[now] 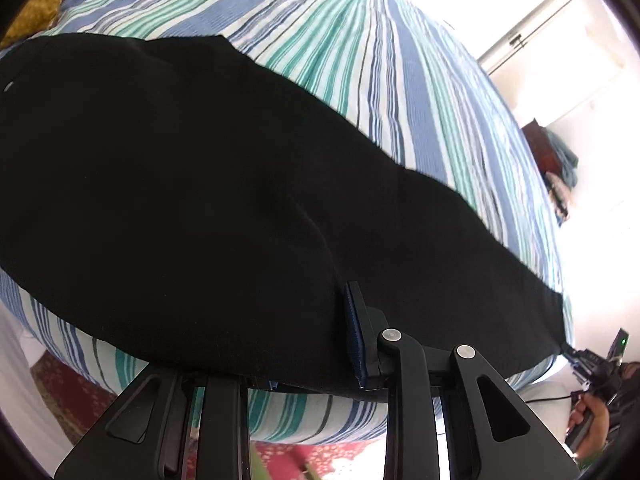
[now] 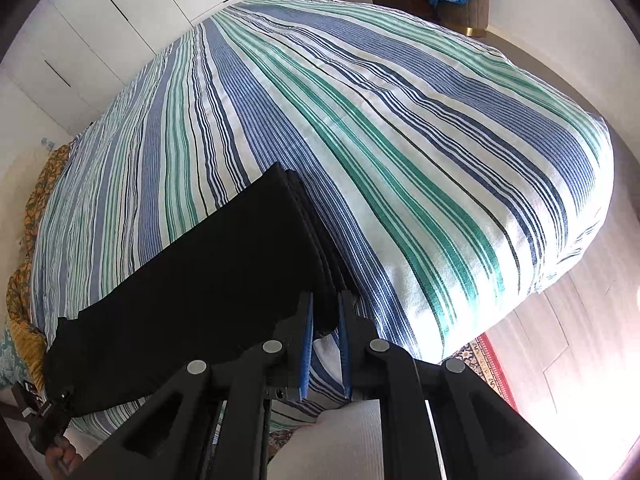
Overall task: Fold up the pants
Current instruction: 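Fold the hems toward the waistband with the right gripper and release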
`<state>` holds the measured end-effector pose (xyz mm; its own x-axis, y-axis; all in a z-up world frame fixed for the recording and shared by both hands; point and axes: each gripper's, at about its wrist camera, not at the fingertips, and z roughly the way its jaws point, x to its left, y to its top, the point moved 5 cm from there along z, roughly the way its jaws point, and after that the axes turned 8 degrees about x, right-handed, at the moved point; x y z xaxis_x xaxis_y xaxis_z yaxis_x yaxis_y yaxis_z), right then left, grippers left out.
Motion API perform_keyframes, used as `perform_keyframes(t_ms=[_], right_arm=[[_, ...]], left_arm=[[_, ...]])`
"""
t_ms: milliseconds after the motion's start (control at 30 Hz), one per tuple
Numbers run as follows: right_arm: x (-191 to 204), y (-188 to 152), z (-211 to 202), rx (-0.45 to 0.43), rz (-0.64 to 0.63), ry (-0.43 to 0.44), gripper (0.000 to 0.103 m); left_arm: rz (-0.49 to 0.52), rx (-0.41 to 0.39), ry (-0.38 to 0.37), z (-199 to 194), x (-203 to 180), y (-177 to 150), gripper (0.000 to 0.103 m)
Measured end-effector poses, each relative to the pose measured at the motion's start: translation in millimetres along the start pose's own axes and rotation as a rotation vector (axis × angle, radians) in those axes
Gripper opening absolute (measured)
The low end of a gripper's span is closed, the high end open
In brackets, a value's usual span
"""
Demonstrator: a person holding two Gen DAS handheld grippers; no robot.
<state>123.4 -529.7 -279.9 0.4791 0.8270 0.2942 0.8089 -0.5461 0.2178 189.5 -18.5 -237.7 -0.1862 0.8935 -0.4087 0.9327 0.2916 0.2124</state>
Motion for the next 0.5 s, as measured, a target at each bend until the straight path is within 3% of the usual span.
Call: perform_keyframes(t_ms=[133,167,200,267,400,467,500], right_arm=[[3,-3,-1,-0.01,-0.015,-0.041,0.016],[4,-3,-2,-0.018,-0.018,-0.05,0.026],[4,-4,-3,-0.025,-0.016,-0.059,0.045],[4,-5,-10,-0.058,-0.009,-0.065,0.06],[5,-9,-33,-0.183,-0.004,-0.111,0.061],[11,-9,-43,-0.23,-0.025,-0.1,0.062],[16,-9,-47,-0.244,-0.039,-0.073,0.062]], left_arm=[[0.025,0.005,0.016,-17,4,-12,0.027],[0.026,0.001,0.029,-25,6,-16,0.027],[0.018,-0.005,0.047,-35,11,-21,0.025],[-0.006,-0.007,0.08,-50,20,-30,0.025],[0.001,-0.083,0.158,-81,23,-34,0.022],[0.071,-0.141,0.185,-87,10,-24,0.029],[0.107,-0.157,0.18,-84,2,-16,0.041]])
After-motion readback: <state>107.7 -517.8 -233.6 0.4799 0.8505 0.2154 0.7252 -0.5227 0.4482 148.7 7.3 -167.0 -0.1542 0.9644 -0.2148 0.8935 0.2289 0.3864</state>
